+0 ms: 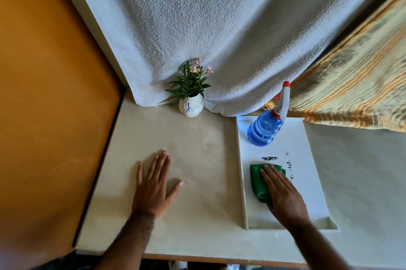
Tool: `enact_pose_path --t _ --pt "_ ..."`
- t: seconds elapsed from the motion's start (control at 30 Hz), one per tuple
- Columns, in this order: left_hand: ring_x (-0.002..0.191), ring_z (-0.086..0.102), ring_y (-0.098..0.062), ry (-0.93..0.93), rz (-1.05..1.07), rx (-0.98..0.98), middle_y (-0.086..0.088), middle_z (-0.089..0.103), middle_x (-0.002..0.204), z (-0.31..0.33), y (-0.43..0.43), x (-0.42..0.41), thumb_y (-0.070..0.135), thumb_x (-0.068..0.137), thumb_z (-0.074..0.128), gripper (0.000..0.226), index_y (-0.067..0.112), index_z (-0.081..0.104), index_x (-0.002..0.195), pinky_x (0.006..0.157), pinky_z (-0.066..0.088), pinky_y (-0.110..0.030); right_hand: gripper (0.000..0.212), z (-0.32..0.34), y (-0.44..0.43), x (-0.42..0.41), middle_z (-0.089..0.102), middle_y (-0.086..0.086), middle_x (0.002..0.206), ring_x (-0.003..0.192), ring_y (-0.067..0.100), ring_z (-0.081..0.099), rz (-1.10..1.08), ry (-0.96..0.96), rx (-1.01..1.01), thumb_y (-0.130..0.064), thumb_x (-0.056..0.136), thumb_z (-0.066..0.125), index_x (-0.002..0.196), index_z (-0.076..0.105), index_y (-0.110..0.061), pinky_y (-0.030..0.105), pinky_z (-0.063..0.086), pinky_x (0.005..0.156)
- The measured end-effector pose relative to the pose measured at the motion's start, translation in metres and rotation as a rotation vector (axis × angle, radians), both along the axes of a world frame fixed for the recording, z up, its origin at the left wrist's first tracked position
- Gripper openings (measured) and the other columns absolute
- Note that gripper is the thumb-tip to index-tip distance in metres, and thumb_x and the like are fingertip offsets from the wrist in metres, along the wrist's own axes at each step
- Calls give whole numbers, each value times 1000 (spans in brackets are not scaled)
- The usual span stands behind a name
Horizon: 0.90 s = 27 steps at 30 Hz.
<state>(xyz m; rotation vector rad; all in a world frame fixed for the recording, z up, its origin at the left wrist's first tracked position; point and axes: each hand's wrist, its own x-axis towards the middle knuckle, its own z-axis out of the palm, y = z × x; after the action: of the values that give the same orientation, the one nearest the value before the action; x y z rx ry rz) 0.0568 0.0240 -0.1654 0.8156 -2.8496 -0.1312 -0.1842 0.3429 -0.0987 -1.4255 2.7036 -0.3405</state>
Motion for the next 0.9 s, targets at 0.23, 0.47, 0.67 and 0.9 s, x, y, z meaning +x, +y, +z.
enact_pose_path --t 0.23,0.47,0.67,0.9 --pt "159 34 -20 30 0 10 -4 34 174 -3 1 0 71 97 45 88 15 36 164 125 32 -65 67 36 -33 10 70 13 132 119 30 69 -93 -13 -203 17 63 76 127 71 -3 40 59 92" --pt "159 33 -19 31 -7 30 -3 31 175 -7 -1 1 71 97 43 88 16 33 165 127 27 -66 57 55 -170 13 61 20 141 132 37 57 314 7 -303 9 79 75 134 64 1 52 49 108" --pt "164 23 -19 21 -13 19 -3 25 177 -11 -3 2 74 99 40 90 18 25 168 129 24 -66 43 47 -252 -9 58 20 145 137 36 53 415 163 -307 -4 96 52 138 61 -1 49 39 117" --pt "164 21 -19 7 -12 10 -1 21 179 -10 -2 1 72 99 42 89 19 23 168 130 21 -64 46 24 -283 -36 58 26 143 136 40 53 602 299 -223 4 91 70 136 61 5 52 45 112"
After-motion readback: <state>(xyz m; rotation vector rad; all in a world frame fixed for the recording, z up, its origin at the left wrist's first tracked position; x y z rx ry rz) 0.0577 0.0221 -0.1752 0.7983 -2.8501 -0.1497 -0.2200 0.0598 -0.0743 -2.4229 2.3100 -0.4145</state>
